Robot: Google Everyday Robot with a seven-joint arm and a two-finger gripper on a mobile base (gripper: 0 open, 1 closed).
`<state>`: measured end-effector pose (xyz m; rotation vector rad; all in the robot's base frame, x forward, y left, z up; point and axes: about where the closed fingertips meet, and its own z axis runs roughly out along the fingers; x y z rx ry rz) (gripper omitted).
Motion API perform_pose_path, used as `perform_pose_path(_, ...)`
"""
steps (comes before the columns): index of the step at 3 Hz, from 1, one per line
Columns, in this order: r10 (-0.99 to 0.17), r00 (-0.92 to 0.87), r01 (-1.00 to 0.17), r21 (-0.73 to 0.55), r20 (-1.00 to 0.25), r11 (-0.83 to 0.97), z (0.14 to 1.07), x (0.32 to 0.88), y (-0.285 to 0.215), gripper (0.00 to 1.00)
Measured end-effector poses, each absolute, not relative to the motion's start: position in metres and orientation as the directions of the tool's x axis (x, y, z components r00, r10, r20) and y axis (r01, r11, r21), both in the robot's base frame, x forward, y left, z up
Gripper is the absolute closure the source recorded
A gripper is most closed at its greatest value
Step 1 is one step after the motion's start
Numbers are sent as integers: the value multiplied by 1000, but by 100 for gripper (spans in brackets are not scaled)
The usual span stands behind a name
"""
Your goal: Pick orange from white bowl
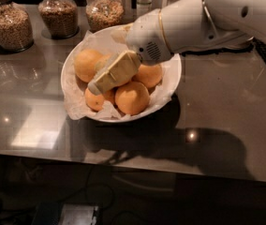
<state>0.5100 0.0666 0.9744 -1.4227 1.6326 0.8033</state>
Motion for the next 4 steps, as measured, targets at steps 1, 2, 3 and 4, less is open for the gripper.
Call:
perform_pose_path(1, -469, -123, -976, 21, -875, 218, 912, 529, 66, 0)
perform_pose_path(2, -469, -123, -976, 21, -875, 218, 912, 529, 66, 0)
perform_pose_path(3, -469, -123, -976, 21, -875, 218, 912, 529, 66, 19)
perform_pose_path(4, -469, -123, -976, 21, -875, 218, 912, 529, 66, 42)
